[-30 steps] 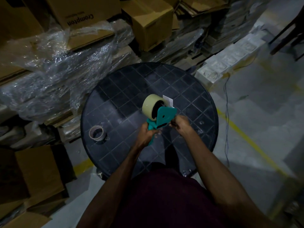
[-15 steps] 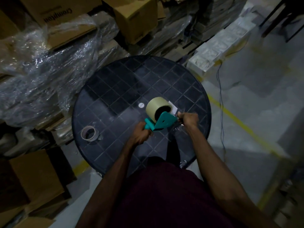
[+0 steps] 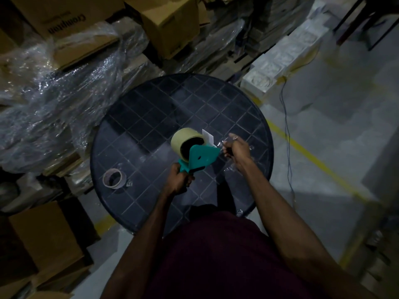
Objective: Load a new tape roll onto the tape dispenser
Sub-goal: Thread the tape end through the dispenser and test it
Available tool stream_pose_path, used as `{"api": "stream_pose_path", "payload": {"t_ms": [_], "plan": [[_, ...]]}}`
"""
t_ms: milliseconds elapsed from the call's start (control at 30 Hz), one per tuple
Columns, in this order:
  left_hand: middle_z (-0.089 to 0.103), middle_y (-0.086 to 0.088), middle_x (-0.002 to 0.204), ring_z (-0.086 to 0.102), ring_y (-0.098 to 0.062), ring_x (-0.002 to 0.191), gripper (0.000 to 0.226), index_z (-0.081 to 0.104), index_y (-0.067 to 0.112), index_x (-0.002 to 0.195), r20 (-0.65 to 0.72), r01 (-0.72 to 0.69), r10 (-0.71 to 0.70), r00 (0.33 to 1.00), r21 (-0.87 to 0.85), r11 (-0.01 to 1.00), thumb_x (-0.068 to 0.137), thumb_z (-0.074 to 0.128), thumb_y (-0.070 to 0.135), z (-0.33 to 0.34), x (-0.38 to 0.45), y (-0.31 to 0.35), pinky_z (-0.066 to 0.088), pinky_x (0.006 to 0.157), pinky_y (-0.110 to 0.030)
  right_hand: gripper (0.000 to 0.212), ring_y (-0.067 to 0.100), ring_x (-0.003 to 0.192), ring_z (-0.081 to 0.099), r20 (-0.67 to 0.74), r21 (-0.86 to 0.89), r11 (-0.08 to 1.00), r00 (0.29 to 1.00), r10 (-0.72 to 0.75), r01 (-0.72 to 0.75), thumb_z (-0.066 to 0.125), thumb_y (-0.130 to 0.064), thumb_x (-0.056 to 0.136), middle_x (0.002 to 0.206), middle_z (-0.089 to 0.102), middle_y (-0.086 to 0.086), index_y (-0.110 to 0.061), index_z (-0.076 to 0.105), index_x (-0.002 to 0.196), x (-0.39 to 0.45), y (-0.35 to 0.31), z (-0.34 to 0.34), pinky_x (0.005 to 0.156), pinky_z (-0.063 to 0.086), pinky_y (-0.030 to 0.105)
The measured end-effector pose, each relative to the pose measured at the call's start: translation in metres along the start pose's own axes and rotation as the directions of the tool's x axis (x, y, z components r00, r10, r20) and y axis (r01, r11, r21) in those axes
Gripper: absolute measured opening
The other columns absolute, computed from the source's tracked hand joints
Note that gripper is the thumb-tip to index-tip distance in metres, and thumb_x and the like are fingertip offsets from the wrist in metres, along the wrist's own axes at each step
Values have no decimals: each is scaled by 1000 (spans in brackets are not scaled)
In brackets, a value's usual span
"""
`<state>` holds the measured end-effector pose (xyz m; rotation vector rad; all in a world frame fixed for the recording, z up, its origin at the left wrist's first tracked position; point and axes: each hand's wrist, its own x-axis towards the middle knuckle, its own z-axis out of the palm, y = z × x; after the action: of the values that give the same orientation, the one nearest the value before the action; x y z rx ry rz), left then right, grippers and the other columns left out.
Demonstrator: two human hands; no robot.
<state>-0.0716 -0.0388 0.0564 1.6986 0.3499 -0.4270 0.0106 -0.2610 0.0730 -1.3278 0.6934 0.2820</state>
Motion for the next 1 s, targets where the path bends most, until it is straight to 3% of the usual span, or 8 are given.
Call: {"api": "stream_pose_path", "payload": {"t_ms": [100, 167, 267, 400, 533, 700, 833, 1000], "plan": [[57, -5, 54, 49, -22, 47, 18, 61, 0, 78, 0, -59, 59, 998, -11, 998, 87, 47, 6, -2, 2, -3, 37, 44, -28, 20, 17, 57, 60, -15, -81, 996, 999, -41, 40, 68, -4, 81, 70, 69, 8, -5, 67, 102, -8, -2, 1, 49, 50, 25], [55, -5, 52, 48, -21, 47, 19, 61, 3, 75, -14, -53, 53, 999, -42, 998, 86, 46, 5, -1, 2, -2, 35, 44, -28, 17, 14, 60, 63, -84, -191, 972, 984, -155, 137, 68, -4, 82, 73, 69, 3, -10, 66, 97, -13, -2, 1, 52, 53, 24], [50, -12, 53, 45, -21, 43, 25, 60, 2, 74, -20, -48, 47, 999, -52, 998, 89, 40, -3, 2, 1, -1, 35, 42, -25, 13, 3, 64, 60, -129, -523, 793, 890, -437, 313, 65, -8, 85, 78, 65, -5, -17, 67, 95, -17, 0, 2, 54, 47, 9], [49, -10, 54, 43, -19, 41, 23, 61, 10, 66, 39, -26, 29, 999, -94, 995, 85, 48, 13, 2, -2, -5, 33, 41, -23, 12, 7, 66, 62, -149, -545, 760, 852, -502, 353, 69, -2, 81, 81, 68, 0, -10, 72, 90, -14, -5, -4, 58, 47, 2], [46, -8, 53, 41, -17, 37, 19, 57, -10, 77, 44, -18, 24, 999, -123, 992, 83, 42, 1, -4, 1, -18, 33, 39, -22, 9, 22, 58, 64, -251, -113, 985, 956, -152, 127, 62, -7, 79, 73, 70, 10, -8, 71, 83, 4, 1, -14, 52, 53, 30], [49, -5, 46, 41, -15, 34, 19, 53, 1, 68, 13, -61, 65, 998, -216, 975, 73, 39, -11, -7, -1, -14, 37, 38, -21, 16, 22, 52, 54, -268, 118, 983, 949, 168, -141, 49, -22, 88, 68, 54, 9, -13, 59, 79, -1, 25, -22, 51, 49, 31], [47, -9, 49, 42, -17, 37, 24, 54, 0, 69, -19, -100, 99, 995, -246, 964, 74, 36, -15, -7, 2, -15, 36, 40, -23, 40, 30, 86, 66, -162, -45, 923, 915, 370, -382, 49, -44, 90, 97, 65, 8, -10, 65, 103, -11, 47, -17, 74, 55, 41], [46, -12, 64, 41, -18, 42, 21, 55, -1, 77, -39, -93, 85, 996, -258, 962, 68, 39, -12, -9, 3, -14, 32, 43, -26, 90, 30, 82, 74, -31, -392, 792, 868, 496, -467, 42, -82, 78, 93, 76, 15, -1, 62, 111, -33, 52, -1, 64, 55, 30]]}}
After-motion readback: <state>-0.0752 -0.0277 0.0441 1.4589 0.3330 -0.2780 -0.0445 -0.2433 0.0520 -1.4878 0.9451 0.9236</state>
